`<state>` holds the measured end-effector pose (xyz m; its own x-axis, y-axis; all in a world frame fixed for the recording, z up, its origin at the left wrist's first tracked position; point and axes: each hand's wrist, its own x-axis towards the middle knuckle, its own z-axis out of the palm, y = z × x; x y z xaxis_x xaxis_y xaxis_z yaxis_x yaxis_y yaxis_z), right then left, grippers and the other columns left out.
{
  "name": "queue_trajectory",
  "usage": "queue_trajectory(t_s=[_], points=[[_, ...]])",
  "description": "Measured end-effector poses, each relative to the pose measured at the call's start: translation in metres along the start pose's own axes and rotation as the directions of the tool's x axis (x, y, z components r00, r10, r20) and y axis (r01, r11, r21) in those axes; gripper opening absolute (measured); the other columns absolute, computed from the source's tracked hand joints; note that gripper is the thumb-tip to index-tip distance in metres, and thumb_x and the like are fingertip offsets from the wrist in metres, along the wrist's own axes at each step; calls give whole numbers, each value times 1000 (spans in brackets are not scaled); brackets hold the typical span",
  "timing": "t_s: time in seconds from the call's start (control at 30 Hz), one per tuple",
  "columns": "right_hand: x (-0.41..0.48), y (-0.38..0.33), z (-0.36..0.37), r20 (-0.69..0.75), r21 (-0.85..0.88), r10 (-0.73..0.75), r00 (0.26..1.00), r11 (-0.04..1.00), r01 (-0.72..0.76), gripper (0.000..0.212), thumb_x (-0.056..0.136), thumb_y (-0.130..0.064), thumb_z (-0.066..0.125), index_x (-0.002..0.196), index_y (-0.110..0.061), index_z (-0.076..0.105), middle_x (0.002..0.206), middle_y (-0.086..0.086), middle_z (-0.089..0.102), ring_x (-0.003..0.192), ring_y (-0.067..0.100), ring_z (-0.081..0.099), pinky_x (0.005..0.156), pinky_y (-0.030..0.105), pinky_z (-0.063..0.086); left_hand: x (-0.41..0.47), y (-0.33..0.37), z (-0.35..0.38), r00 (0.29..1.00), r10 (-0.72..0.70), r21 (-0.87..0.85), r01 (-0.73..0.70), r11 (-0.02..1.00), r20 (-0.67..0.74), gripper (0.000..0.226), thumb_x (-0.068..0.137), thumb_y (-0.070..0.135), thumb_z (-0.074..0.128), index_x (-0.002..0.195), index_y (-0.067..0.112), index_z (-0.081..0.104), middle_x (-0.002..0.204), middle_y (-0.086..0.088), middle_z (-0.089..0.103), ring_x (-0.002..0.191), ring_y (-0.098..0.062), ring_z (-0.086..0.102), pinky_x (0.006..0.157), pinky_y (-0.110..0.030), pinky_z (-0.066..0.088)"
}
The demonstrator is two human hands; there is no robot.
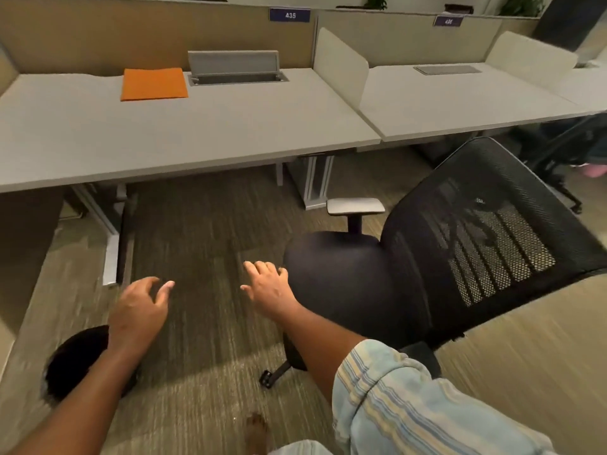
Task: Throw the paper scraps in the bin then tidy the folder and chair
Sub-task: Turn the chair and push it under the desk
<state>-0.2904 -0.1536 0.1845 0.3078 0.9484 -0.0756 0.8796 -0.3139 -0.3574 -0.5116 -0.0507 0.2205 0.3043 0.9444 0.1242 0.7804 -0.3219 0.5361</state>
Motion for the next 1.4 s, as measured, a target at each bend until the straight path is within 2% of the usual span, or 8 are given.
queue_trajectory(t_s=[0.33,0.73,0.83,0.97,1.1,1.2,1.3,1.4], points=[[-117,61,-25,-67,-67,-40,997,997,35,56,98,-40,47,147,-20,27,144,8,44,133,30,39,106,61,32,-144,55,17,997,-18,-40,21,999,72,37,87,30,63,111,1,63,113,-22,65,103,-39,61,85,-46,49],[-192,167,-153,-164,-185,-45,985,983,14,61,97,-33,53,149,-21,24,142,7,48,134,29,41,104,52,40,-193,247,48,956,280,-152,-265,952,85,31,90,34,58,101,7,67,99,-13,69,91,-30,64,76,-36,50],[-201,195,-174,-174,-183,-54,983,983,21,60,97,-31,53,150,-20,26,144,7,47,136,28,39,105,51,40,-198,289,66,949,310,-159,-297,941,60,27,90,35,58,90,9,67,89,-11,69,83,-29,63,69,-34,47],[-205,228,-189,-201,-172,-113,973,982,78,59,97,-28,54,149,-18,28,142,7,51,131,27,46,101,47,44,-212,339,101,947,317,-154,-308,939,41,32,90,41,56,96,12,68,91,-5,70,80,-21,64,66,-27,44],[-203,258,-214,-212,-190,-208,955,967,169,47,95,-21,55,139,-16,39,125,9,64,117,31,57,90,46,47,-236,391,140,949,311,-180,-299,937,45,34,93,44,47,86,15,62,86,-5,68,72,-15,58,61,-26,39],[-202,296,-250,-276,-201,-281,919,952,231,35,93,-15,54,127,-15,49,110,10,69,104,34,61,80,44,46,-259,439,174,953,293,-226,-269,936,77,40,94,47,40,96,14,62,95,-6,68,88,-23,63,72,-36,48],[-198,340,-292,-324,-209,-298,898,948,239,35,92,-11,50,127,-14,54,117,10,68,106,34,60,82,44,46,-274,490,200,944,295,-218,-260,941,146,62,87,62,37,122,14,55,121,-4,62,113,-20,57,94,-33,47],[-195,382,-331,-360,-225,-274,892,953,203,44,86,0,49,127,-14,56,120,9,65,110,33,57,87,45,47,-282,540,214,911,380,-192,-349,917,159,85,78,76,39,139,17,39,139,-1,47,129,-16,44,110,-35,39]])
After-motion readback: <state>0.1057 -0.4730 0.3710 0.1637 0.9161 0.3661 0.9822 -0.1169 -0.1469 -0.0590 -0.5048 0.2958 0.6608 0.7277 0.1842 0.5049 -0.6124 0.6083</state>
